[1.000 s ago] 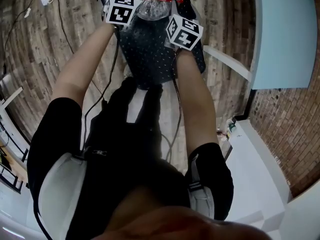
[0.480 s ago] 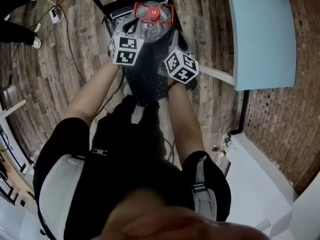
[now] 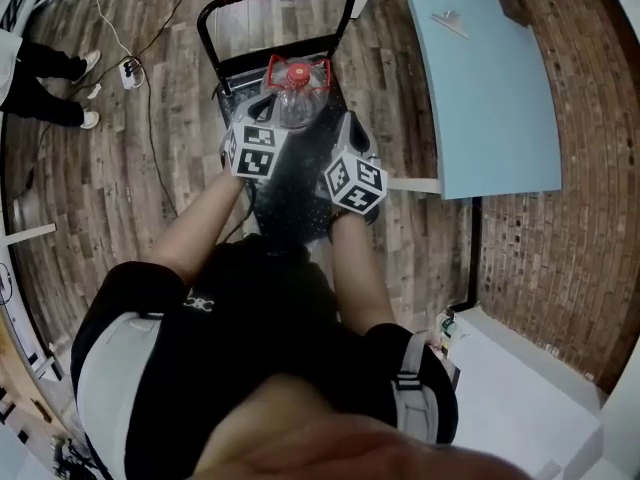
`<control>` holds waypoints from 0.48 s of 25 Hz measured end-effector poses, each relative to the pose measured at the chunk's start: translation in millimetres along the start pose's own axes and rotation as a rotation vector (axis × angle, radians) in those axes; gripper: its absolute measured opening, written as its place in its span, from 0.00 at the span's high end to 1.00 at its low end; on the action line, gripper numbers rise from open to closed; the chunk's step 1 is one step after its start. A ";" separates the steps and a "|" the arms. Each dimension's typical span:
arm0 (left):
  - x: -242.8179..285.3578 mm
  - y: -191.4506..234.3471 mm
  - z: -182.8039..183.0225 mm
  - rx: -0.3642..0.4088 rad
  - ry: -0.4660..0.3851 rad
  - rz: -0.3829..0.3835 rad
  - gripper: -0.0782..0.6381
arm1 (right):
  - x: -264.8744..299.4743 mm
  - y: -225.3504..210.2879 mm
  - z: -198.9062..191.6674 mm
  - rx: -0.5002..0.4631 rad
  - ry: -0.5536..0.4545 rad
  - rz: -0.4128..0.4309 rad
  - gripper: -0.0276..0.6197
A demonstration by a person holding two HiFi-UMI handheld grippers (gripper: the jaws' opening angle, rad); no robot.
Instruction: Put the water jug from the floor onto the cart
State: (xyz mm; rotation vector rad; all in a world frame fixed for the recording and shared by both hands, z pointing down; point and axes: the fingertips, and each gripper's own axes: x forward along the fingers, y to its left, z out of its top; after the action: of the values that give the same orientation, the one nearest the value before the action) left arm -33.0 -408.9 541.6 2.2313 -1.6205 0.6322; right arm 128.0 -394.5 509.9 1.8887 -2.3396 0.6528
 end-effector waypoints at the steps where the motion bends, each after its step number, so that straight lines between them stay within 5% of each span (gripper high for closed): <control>1: -8.7 -4.5 1.9 0.002 -0.003 0.001 0.89 | -8.0 1.3 1.4 -0.010 0.001 0.002 0.94; 12: -59.4 -41.8 29.8 0.007 -0.062 -0.001 0.89 | -62.0 1.1 26.9 -0.060 -0.038 0.039 0.94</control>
State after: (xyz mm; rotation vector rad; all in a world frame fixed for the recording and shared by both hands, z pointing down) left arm -3.8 -362.3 485.5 2.2780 -1.6496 0.5747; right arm 147.8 -347.1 466.0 1.8518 -2.3962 0.5478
